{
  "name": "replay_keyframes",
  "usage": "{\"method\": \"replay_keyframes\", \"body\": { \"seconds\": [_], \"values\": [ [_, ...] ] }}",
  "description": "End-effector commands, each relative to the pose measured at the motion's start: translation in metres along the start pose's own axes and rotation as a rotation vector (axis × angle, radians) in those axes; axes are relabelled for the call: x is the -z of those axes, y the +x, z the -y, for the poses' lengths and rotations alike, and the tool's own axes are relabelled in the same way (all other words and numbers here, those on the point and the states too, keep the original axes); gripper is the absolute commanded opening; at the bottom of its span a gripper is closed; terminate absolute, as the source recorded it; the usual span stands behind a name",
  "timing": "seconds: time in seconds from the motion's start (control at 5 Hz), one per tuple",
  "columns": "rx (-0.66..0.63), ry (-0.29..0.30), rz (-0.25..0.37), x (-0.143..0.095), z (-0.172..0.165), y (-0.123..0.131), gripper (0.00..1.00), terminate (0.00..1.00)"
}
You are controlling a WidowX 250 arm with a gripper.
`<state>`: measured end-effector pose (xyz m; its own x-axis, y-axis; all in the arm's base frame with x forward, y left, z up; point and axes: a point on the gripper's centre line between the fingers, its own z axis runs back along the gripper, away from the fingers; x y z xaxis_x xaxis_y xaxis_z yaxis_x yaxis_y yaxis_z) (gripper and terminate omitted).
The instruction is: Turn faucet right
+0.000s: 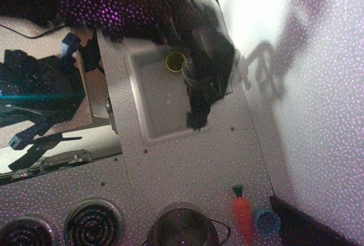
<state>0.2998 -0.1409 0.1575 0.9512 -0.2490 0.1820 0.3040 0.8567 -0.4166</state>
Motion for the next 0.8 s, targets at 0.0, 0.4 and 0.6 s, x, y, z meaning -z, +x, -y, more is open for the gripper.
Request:
{"method": "replay_keyframes", "body": {
  "seconds": [0.0, 0.4, 0.6],
  "values": [
    [-0.017, -0.246, 0.173, -0.013, 0.000, 0.041, 1.00, 0.00],
    [-0.013, -0.248, 0.126, -0.004, 0.009, 0.026, 1.00, 0.00],
    [-0.072, -0.152, 0.070, -0.037, 0.011, 0.005, 1.00, 0.00]
  ]
}}
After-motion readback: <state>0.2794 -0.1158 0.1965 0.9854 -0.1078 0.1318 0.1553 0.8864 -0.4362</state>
